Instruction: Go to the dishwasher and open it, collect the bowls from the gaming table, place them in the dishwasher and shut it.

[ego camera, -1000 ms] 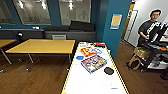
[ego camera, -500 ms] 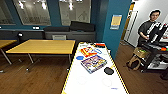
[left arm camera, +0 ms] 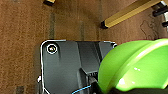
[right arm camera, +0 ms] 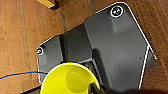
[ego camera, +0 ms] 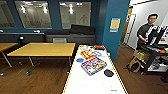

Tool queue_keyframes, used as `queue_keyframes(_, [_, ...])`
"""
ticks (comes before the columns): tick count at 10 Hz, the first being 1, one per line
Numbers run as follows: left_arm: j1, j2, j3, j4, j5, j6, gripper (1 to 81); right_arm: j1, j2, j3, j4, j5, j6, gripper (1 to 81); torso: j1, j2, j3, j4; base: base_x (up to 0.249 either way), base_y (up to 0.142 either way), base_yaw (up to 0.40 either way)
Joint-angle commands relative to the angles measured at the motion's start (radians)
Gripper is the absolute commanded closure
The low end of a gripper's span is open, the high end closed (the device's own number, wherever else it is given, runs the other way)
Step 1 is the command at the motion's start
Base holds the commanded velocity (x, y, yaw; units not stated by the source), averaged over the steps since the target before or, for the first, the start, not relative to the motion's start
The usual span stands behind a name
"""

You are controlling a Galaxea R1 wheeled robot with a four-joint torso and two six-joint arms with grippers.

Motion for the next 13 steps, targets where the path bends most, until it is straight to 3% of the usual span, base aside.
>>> queue_keyframes(1, [0.019, 0.066, -0.127, 0.029, -0.064, 0.005, 81.1, 0.037, 0.002, -0.003, -0.018, -0.038, -0.002, 81.1, 0.0, 0.0, 0.0, 0.0, 0.0, 0.0, 0.0])
queue_keyframes(6, [0.044, 0.159, -0.259, 0.041, -0.081, 0.011, 81.1, 0.034, 0.054, -0.097, -0.021, -0.038, -0.004, 81.1, 0.0, 0.0, 0.0, 0.0, -0.029, 0.0, 0.0])
queue_keyframes(13, [0.058, 0.216, -0.32, 0.056, -0.084, 0.011, 81.1, 0.016, 0.077, -0.112, -0.058, -0.04, -0.004, 81.1, 0.0, -0.001, 0.0, 0.0, -0.112, 0.0, 0.0])
